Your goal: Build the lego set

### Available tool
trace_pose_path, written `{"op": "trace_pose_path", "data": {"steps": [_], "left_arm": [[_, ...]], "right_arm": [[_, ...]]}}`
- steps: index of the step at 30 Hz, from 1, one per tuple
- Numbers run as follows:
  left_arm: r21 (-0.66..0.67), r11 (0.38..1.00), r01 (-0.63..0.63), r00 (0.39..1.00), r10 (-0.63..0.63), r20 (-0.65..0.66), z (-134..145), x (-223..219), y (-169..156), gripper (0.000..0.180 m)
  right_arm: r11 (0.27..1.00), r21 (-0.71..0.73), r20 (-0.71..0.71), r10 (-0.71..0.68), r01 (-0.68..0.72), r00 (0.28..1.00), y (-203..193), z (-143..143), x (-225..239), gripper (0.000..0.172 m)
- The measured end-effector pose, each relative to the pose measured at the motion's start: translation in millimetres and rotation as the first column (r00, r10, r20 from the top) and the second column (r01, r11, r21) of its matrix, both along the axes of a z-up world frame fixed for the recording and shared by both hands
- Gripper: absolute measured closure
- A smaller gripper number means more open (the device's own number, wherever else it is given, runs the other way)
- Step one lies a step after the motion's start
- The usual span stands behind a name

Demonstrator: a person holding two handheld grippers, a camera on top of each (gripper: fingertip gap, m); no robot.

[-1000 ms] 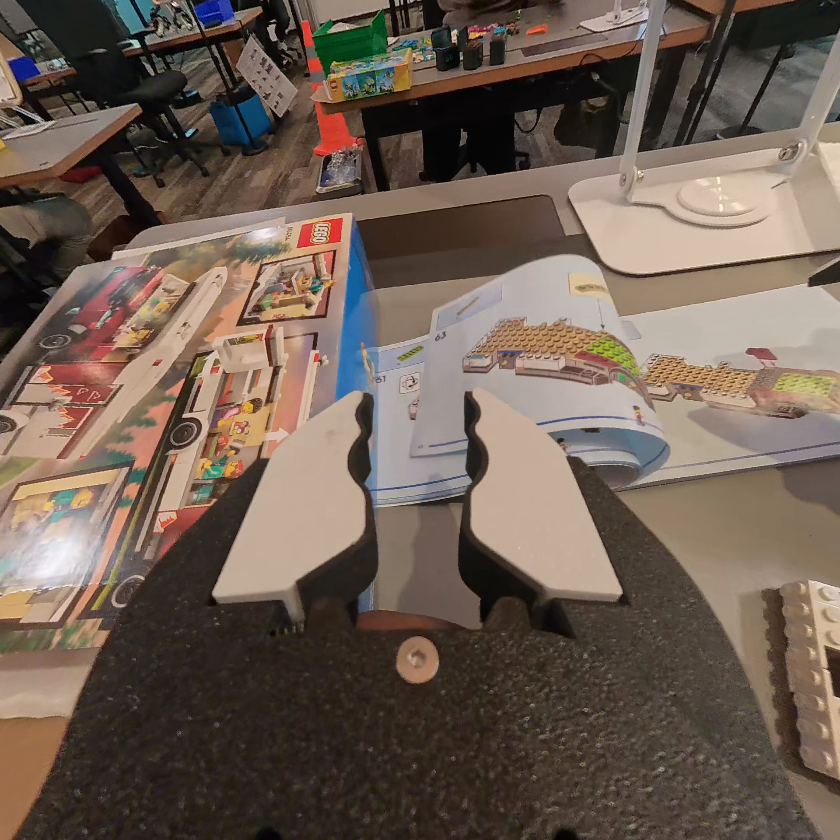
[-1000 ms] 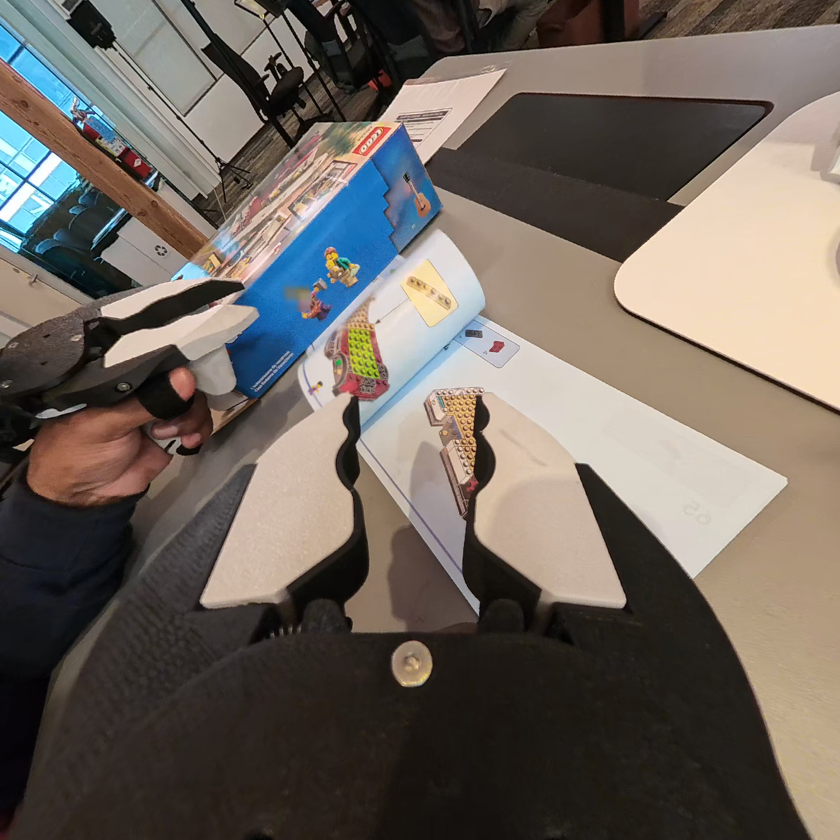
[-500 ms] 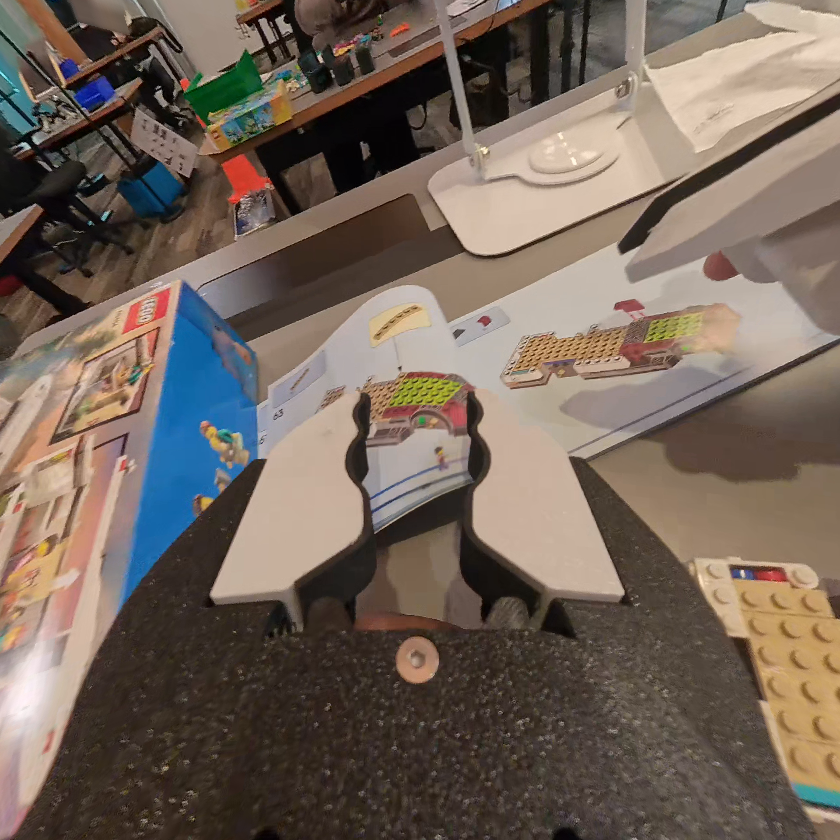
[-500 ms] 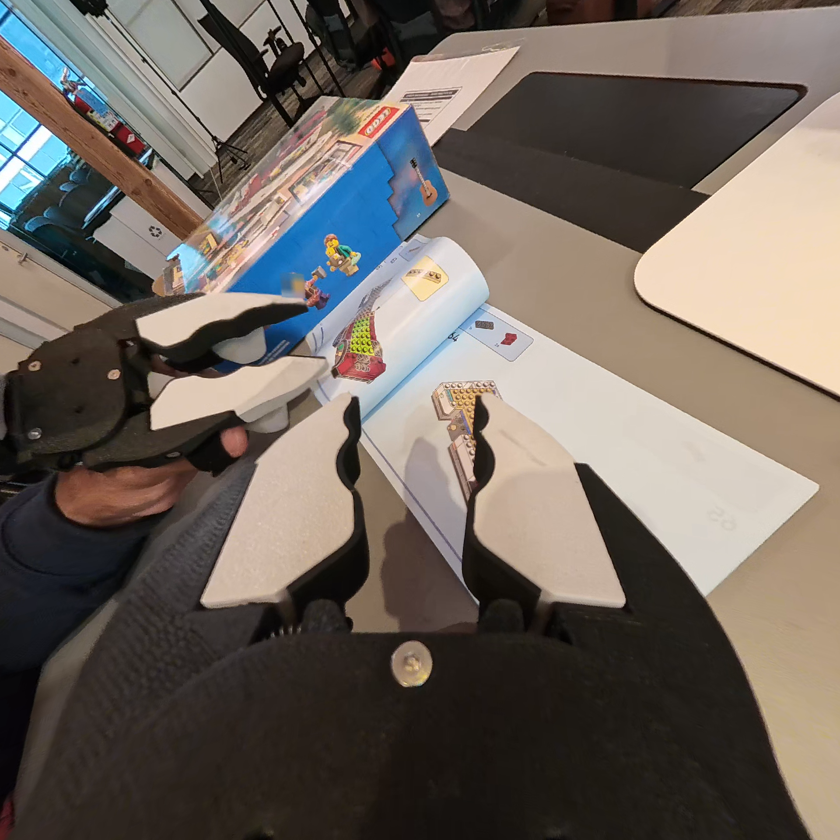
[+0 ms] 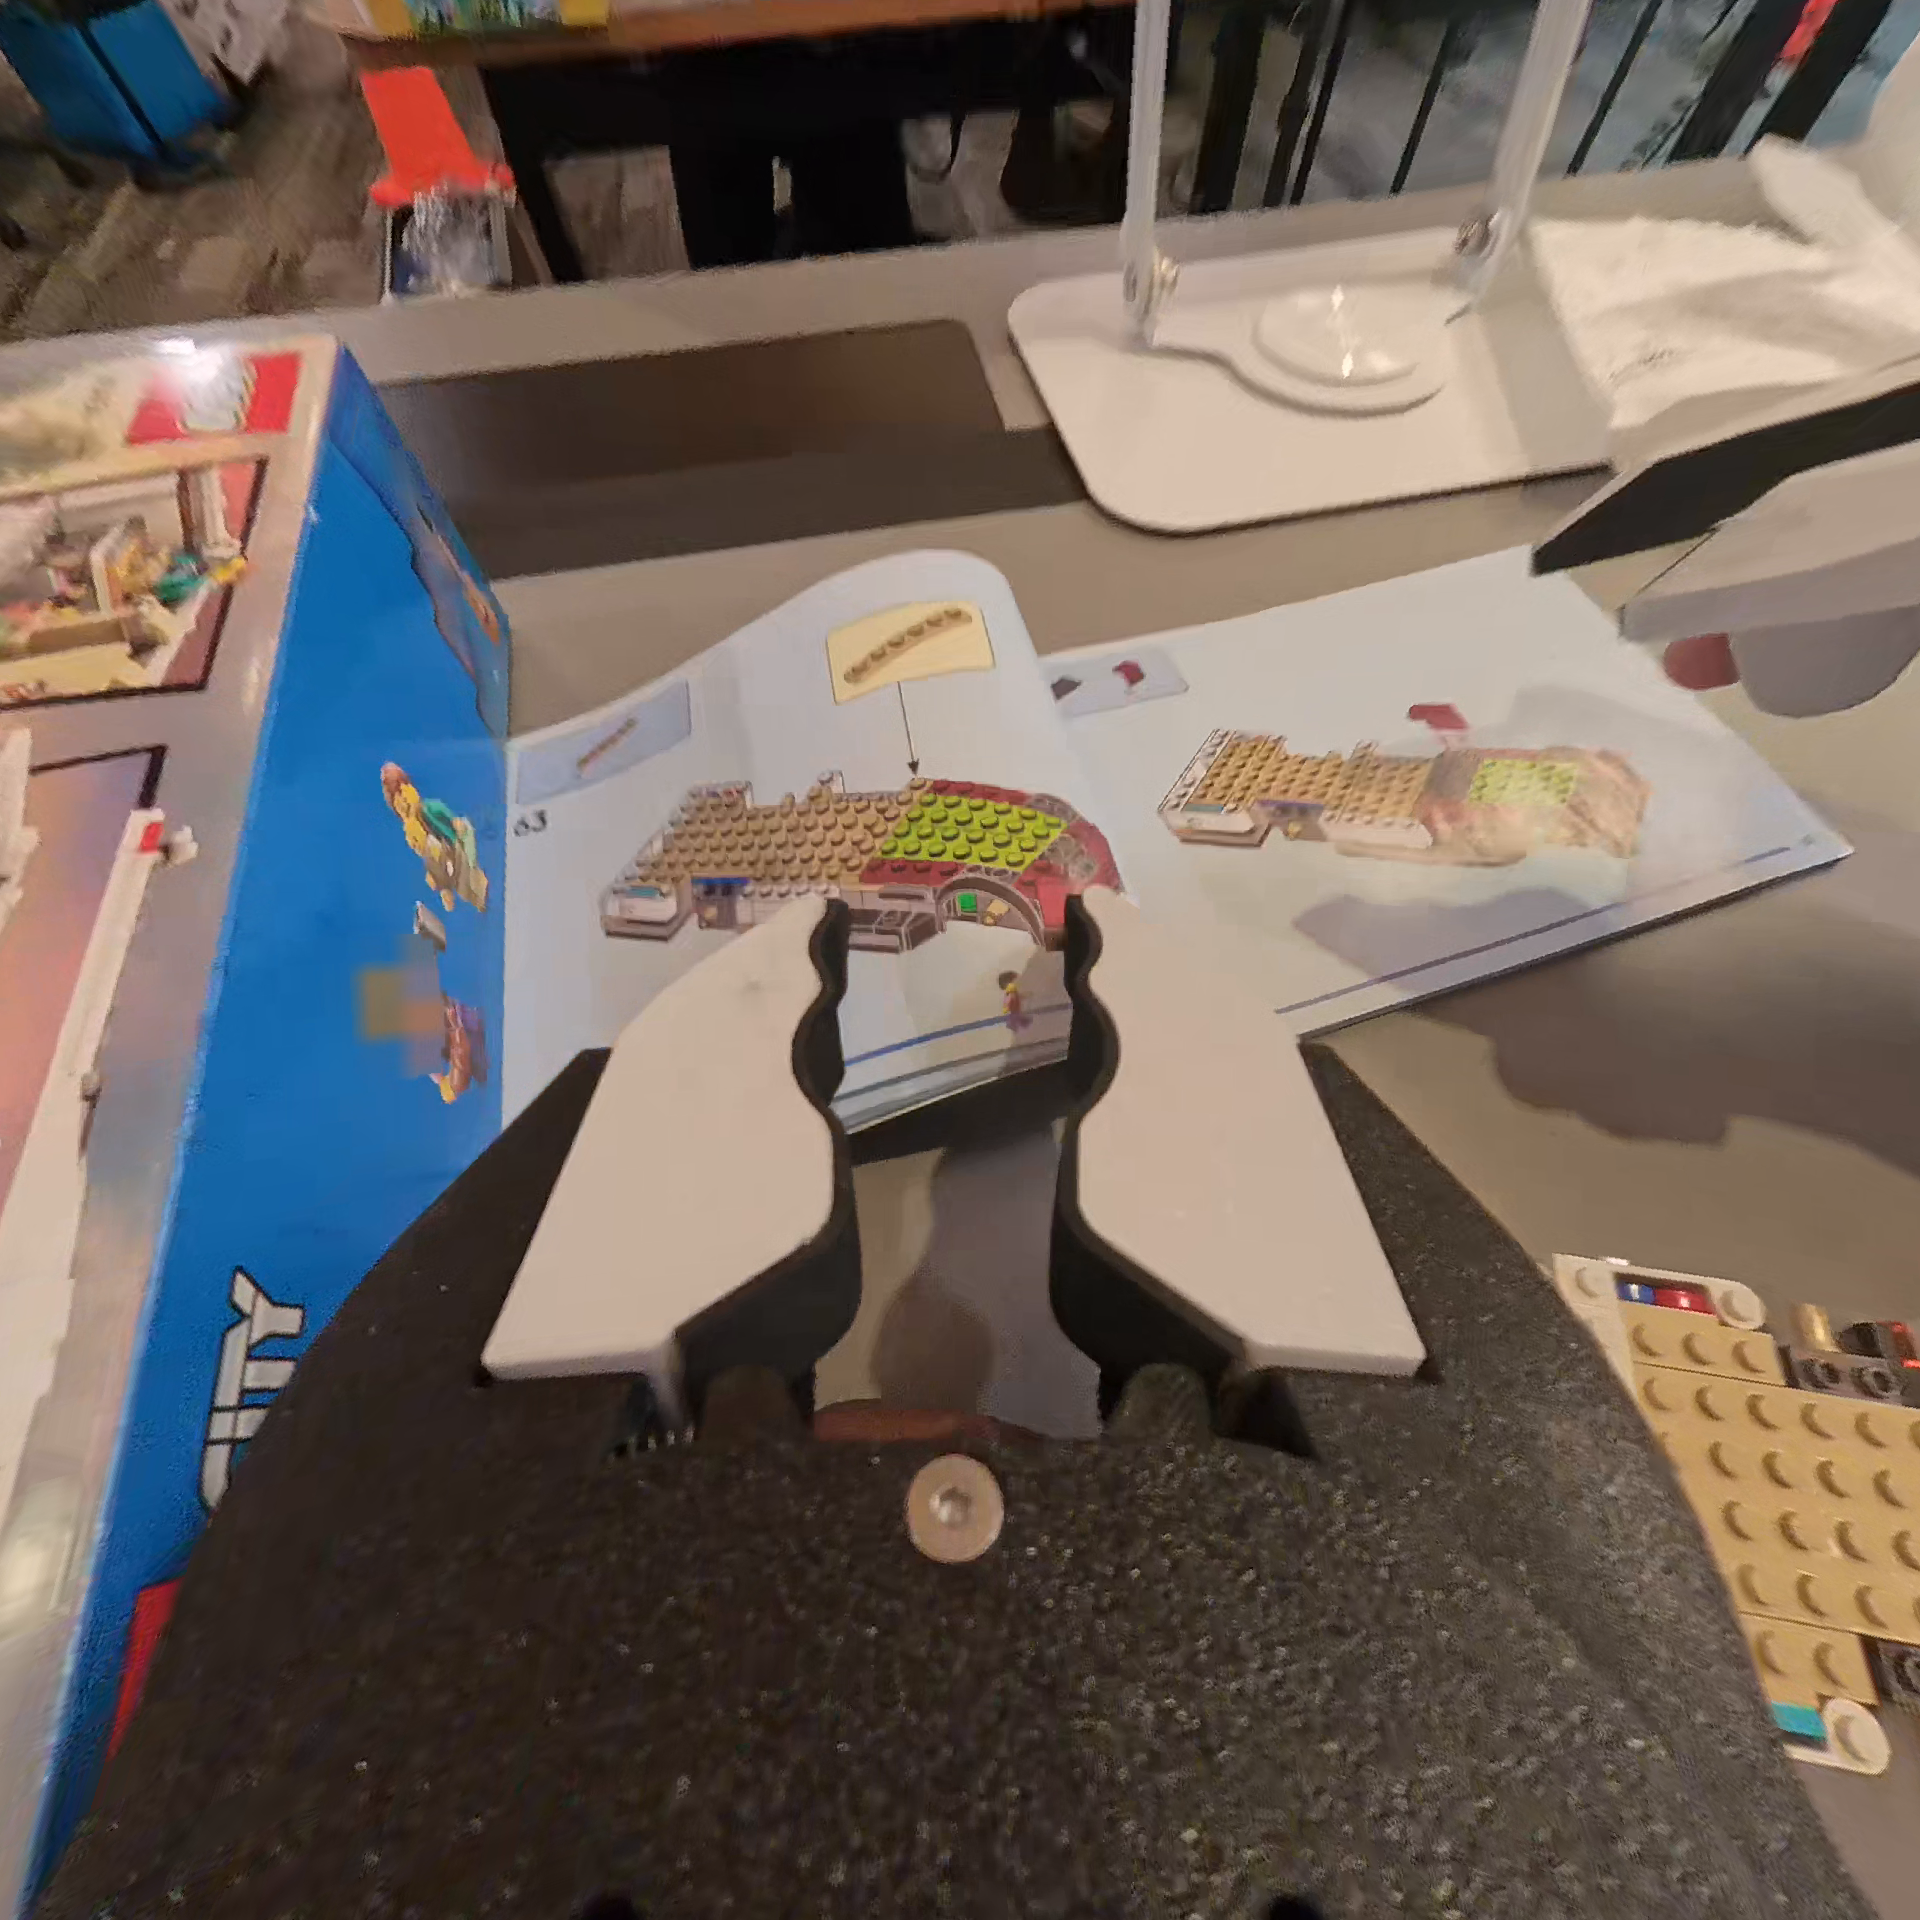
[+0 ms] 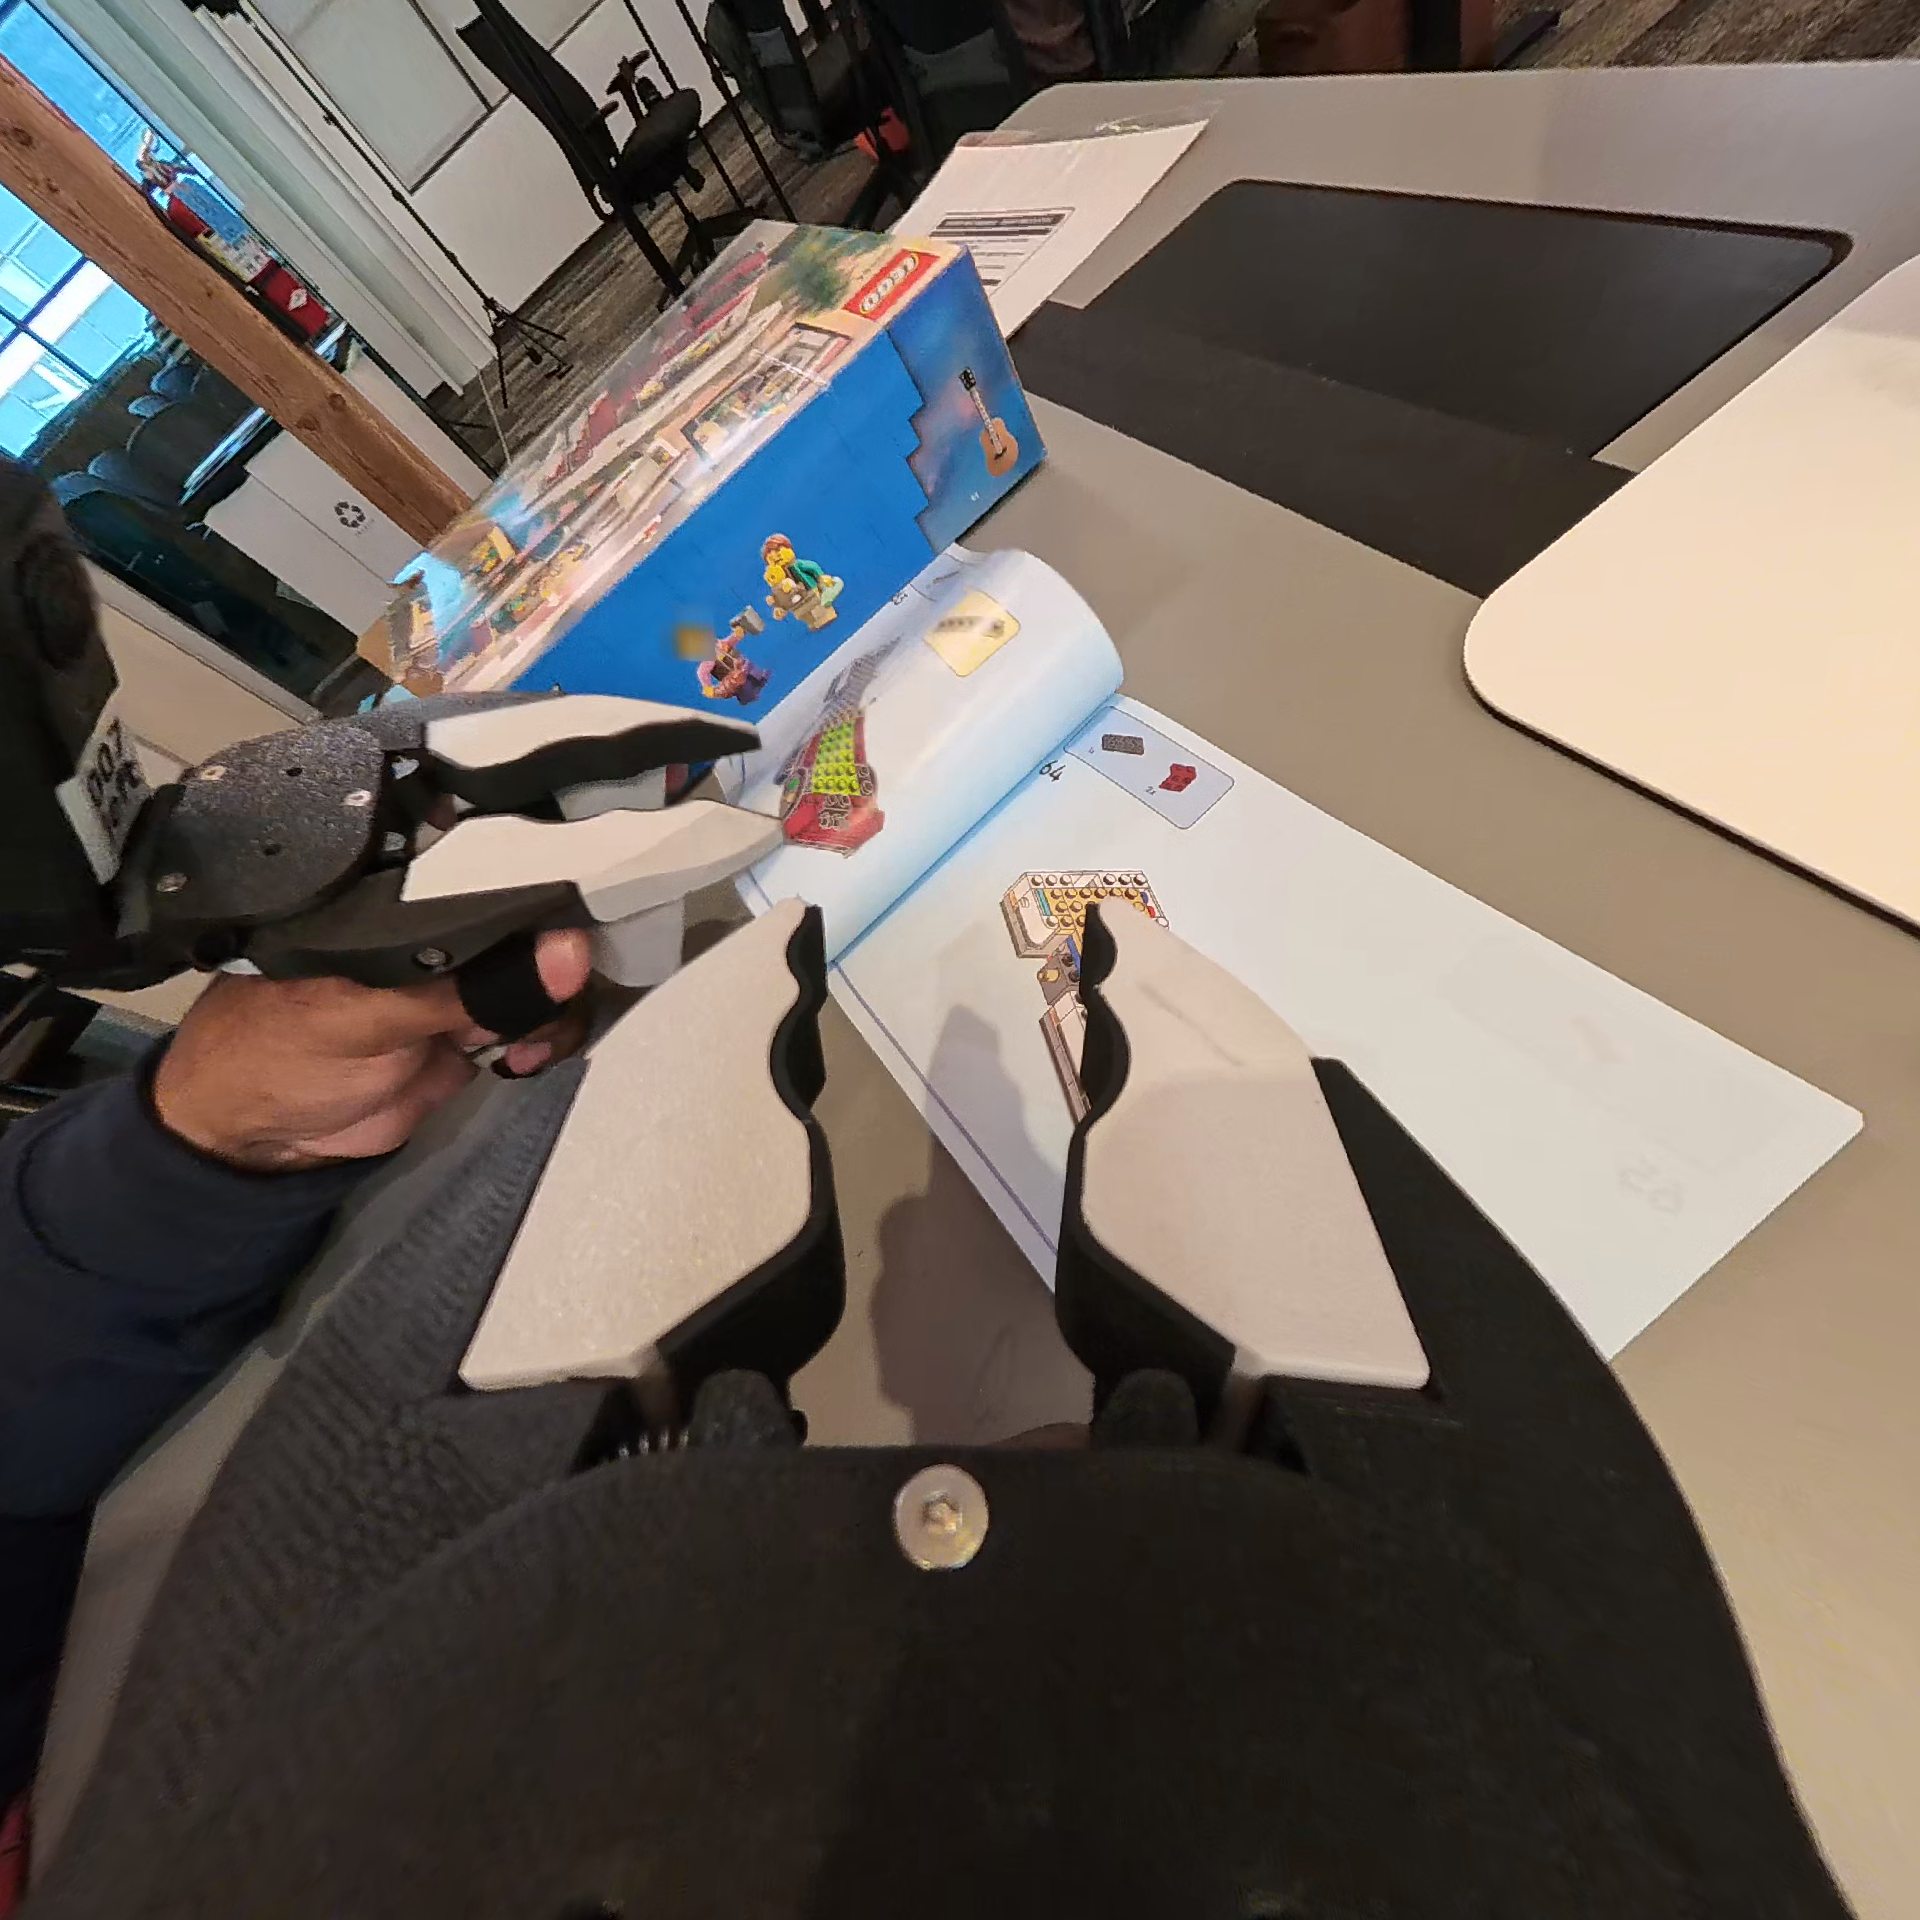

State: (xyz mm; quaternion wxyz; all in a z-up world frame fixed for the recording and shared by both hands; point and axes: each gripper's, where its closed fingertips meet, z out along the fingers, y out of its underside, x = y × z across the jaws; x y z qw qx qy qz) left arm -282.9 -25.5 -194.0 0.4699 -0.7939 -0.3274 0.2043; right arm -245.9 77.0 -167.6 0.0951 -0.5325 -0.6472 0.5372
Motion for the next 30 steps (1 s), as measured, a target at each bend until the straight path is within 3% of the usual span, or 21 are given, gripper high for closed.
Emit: {"op": "trace_pose_path", "data": {"steps": [7,10,14,16,21,24,26,28,30], "left_arm": [[0.044,0.974,0.222,0.963,-0.212,-0.167,27,30,26,0.139],[0.026,0.939,0.344,0.926,-0.335,-0.177,27,52,41,0.139],[-0.006,0.923,0.386,0.902,-0.379,-0.209,28,61,45,0.139],[0.006,0.919,0.395,0.898,-0.385,-0.212,30,63,44,0.139],[0.002,0.919,0.395,0.898,-0.386,-0.213,31,65,44,0.140],[-0.001,0.916,0.402,0.892,-0.392,-0.227,34,68,46,0.140],[-0.006,0.912,0.410,0.886,-0.400,-0.237,36,70,47,0.140],[-0.016,0.909,0.416,0.881,-0.407,-0.242,37,72,48,0.140],[-0.021,0.906,0.422,0.877,-0.414,-0.244,36,73,50,0.140]], "right_arm": [[0.992,0.122,-0.007,-0.022,0.023,1.000,9,-6,31,0.125],[0.972,0.234,0.012,-0.028,0.025,1.000,15,-18,63,0.125],[0.947,0.320,0.065,0.002,-0.022,0.998,13,-32,124,0.125],[0.948,0.317,0.050,0.019,-0.034,0.999,8,-23,162,0.125],[0.964,0.261,-0.054,0.072,-0.055,0.996,9,32,276,0.134],[0.909,0.413,-0.082,-0.030,0.062,0.996,75,61,332,0.138],[0.806,0.568,-0.084,-0.145,0.166,0.986,145,71,358,0.144],[0.720,0.673,-0.003,-0.230,0.172,0.973,213,60,374,0.149],[0.693,0.713,0.119,-0.274,0.110,0.954,259,33,376,0.148]]}}
